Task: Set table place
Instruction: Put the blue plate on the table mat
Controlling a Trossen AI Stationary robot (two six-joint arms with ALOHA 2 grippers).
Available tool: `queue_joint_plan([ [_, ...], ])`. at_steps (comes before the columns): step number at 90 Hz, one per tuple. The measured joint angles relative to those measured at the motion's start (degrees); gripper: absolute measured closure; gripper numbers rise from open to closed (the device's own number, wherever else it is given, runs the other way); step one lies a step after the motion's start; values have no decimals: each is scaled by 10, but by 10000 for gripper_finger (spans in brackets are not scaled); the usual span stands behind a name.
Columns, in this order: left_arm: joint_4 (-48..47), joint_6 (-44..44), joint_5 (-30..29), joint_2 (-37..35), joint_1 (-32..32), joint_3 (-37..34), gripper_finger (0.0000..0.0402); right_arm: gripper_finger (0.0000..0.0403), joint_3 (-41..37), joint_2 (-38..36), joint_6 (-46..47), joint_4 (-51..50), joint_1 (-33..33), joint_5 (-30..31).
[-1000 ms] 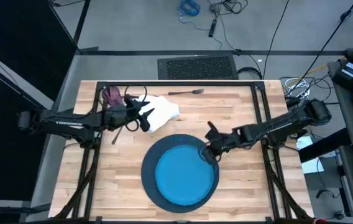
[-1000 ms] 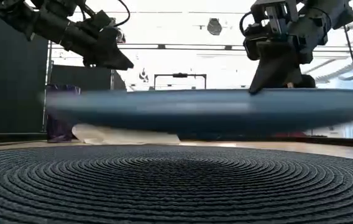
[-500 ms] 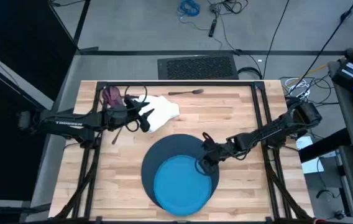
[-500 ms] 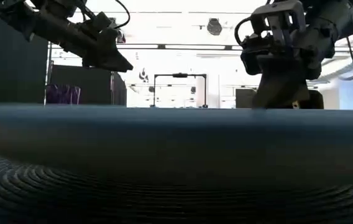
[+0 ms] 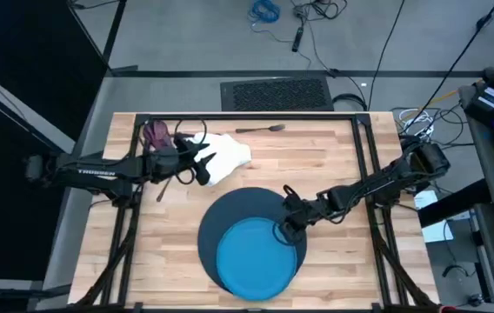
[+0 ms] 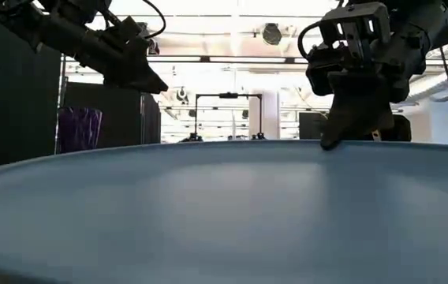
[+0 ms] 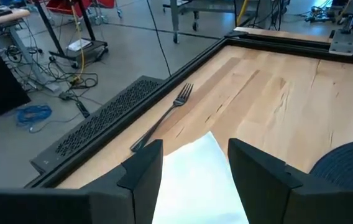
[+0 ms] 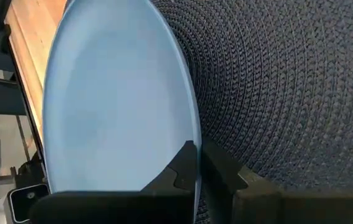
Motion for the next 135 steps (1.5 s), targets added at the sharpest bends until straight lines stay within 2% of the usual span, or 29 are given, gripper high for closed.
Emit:
queue_joint_plan([
  [57, -2, -3, 1, 0, 0, 0, 233, 403, 0, 0, -4, 1, 0, 1],
  [76, -2, -3, 1, 0, 0, 0, 233, 403, 0, 0, -7, 49, -6, 14],
  [135, -6, -4, 1, 0, 0, 0, 233, 402, 0, 0, -17, 31, -9, 10],
])
